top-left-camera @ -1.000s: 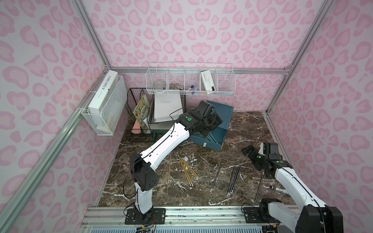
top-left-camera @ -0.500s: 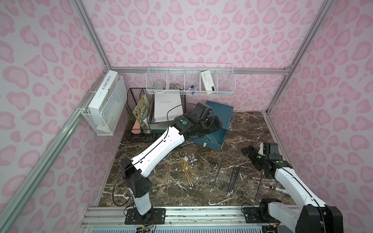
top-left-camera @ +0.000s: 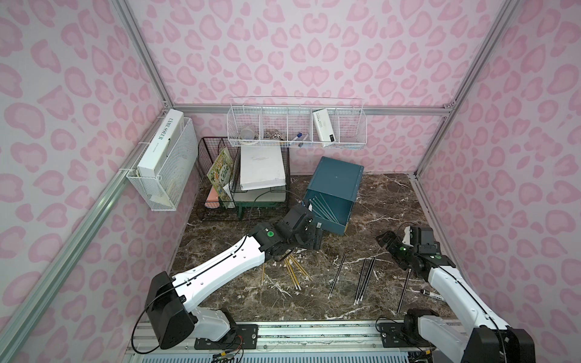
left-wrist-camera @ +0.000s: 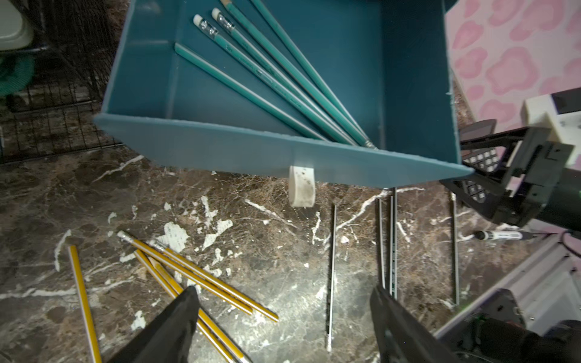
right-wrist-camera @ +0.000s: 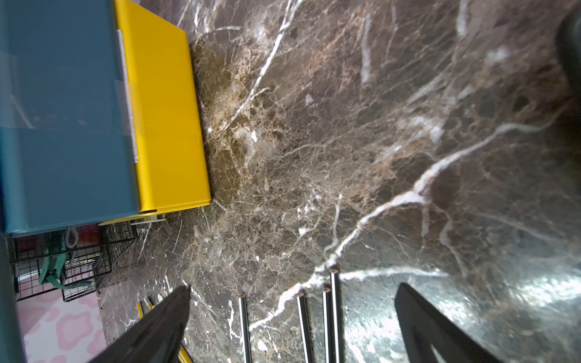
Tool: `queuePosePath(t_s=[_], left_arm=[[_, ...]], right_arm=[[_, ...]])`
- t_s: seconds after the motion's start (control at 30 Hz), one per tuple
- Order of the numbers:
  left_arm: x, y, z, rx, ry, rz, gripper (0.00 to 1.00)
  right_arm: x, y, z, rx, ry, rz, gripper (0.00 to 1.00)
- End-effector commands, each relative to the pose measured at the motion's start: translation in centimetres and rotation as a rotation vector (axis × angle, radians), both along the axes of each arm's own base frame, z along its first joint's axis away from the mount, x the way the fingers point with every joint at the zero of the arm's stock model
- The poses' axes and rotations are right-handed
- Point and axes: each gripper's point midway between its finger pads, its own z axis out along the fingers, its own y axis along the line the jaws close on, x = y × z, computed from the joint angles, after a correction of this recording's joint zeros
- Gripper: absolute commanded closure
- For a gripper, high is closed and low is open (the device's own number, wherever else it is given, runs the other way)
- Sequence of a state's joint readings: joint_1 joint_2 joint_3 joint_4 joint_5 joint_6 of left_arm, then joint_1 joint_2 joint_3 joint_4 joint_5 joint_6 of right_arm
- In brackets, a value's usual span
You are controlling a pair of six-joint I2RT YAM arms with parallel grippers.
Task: Please place the pencils in the drawer according to their color
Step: Place the pencil in the drawer, then close the drawer in the storage box.
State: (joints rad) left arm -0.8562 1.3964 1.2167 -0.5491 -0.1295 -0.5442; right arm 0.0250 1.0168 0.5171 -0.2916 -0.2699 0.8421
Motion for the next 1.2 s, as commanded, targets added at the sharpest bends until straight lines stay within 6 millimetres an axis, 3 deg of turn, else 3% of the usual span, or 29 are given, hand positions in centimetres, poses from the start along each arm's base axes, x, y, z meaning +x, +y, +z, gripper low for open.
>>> queuePosePath(t_s=[0.0,0.2,0.33,0.63,0.67,0.9,1.17], left_arm=[[2.1,-1.2,1.4,0.003,-0.128,-0.027,0.18],[4.5,-1.9,-0.1,0.091,-0.126,0.029,0.27],[6.0,-3.2,-0.7,0.106,-0.138,0.02,0.4],[9.2,-5.1,-0.8,0.086,-0.186,0.034,0.42],[9.9,-5.6,0.3,0.068,-0.207,0.037,0.42],[13.0,-7.0,0.9,0.043,-0.288,0.03,0.43],[14.8,-8.1,1.0,0.017,-0.323,0.036,0.43]], right_arm=[[-0.2,0.1,-0.3,0.008,0.012,-0.004,0.0],[-0.3,-0.1,-0.2,0.007,0.015,-0.018,0.0],[-0.2,-0.2,-0.1,0.004,0.018,-0.026,0.0],[0.2,-0.2,-0.2,0.0,0.029,-0.029,0.0],[0.3,-0.2,-0.2,0.0,0.031,-0.028,0.0],[0.6,-0.2,-0.1,-0.003,0.03,-0.028,0.0],[0.8,0.0,0.0,-0.006,0.031,-0.02,0.0]])
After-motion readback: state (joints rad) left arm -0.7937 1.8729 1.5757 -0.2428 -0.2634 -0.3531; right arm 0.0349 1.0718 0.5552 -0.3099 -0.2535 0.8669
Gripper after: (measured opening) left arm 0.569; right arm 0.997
